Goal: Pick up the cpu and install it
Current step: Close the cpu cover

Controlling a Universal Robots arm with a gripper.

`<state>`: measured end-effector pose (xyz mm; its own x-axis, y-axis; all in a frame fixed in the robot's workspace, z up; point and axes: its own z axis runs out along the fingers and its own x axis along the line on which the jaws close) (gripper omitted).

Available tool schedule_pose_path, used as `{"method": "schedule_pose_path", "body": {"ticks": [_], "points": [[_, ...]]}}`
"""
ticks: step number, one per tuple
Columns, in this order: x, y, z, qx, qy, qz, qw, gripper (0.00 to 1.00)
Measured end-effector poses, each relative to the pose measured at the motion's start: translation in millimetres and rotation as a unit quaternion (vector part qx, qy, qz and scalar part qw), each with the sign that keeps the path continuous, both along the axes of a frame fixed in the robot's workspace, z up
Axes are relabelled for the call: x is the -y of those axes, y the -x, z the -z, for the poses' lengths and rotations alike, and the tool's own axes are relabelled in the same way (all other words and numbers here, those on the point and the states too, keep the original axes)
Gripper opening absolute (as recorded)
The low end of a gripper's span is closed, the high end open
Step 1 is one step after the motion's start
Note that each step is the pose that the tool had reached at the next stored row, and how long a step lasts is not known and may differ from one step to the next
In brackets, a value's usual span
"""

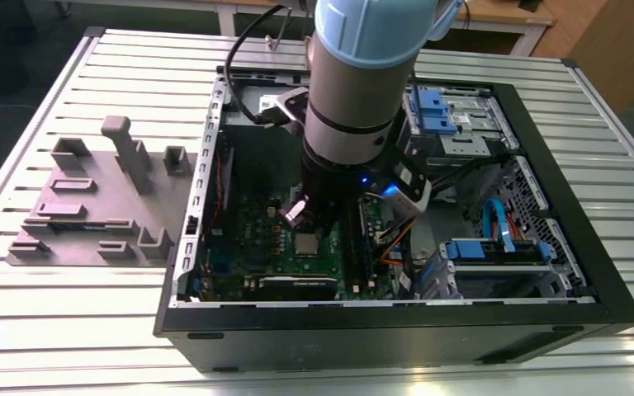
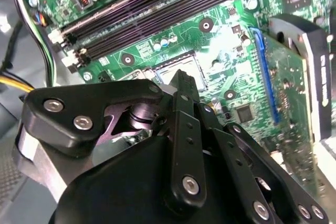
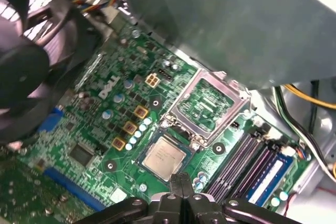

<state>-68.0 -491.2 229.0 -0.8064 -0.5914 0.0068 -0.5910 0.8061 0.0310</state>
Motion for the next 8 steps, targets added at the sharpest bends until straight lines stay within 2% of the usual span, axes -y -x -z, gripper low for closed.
{"method": "schedule_pose_path", "body": {"ticks": [4, 8], "points": [[0.0, 0.0, 0.3, 0.0, 0.0, -0.036, 0.99936, 0.11], [0.0, 0.0, 0.9, 0.0, 0.0, -0.073, 0.99736, 0.11]]}}
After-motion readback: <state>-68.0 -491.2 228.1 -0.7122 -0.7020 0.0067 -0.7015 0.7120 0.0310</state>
